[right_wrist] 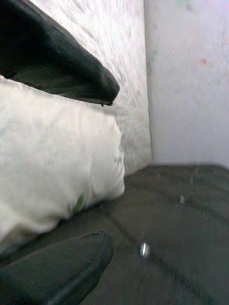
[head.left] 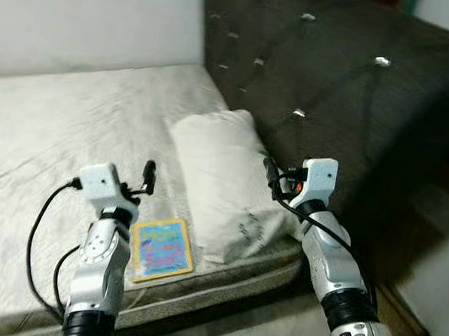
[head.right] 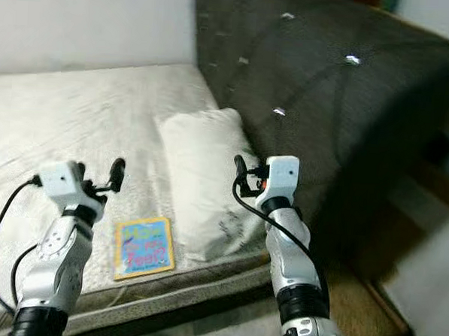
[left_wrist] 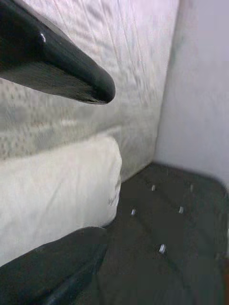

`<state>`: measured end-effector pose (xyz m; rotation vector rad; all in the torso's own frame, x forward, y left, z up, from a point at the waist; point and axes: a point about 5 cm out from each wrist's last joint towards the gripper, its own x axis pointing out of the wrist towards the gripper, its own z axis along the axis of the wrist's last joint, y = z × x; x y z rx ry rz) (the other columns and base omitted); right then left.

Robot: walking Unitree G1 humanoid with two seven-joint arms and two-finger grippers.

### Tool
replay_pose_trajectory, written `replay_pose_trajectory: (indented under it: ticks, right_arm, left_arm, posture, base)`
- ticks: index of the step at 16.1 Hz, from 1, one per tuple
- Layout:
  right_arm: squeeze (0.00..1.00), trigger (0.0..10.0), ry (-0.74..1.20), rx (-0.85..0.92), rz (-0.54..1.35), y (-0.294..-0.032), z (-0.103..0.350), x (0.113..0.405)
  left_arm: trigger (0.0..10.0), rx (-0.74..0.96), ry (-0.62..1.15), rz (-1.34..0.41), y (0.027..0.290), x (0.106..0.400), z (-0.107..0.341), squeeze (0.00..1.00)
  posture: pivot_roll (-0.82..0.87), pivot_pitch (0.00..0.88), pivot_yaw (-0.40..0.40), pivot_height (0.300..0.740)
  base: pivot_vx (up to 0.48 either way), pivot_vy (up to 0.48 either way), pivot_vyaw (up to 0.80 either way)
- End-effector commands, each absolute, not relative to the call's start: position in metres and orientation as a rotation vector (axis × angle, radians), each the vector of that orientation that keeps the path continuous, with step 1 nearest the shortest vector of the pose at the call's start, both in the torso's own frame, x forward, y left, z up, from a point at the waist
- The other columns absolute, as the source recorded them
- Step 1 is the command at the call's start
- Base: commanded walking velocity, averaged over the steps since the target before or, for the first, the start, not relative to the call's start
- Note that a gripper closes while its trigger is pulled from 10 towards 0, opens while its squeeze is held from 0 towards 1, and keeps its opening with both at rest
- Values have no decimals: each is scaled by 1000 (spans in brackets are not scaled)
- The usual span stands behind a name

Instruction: Clean up the room

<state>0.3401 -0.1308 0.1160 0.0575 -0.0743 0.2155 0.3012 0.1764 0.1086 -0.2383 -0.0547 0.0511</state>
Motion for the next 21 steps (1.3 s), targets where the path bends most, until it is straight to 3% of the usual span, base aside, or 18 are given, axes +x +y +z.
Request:
replay_pose_trajectory:
  ticks: [1, 18, 21]
  right_arm:
    - [0, 10000, -71, 60, 224, -127, 118, 342]
    - [0, 10000, -64, 54, 227, -125, 117, 342]
    - [0, 10000, -67, 56, 234, -125, 115, 336]
  left_arm:
    - [10000, -224, -65, 36, 175, 301, 110, 0]
    - [10000, -220, -73, 16, 173, 301, 113, 0]
    - [10000, -281, -47, -42, 157, 294, 109, 0]
  posture:
    - [-5, 0, -23, 740]
    - [-6, 0, -21, 740]
    - [-31, 0, -19, 740]
  base:
    - [0, 0, 800]
    - [0, 0, 800]
    - [0, 0, 0]
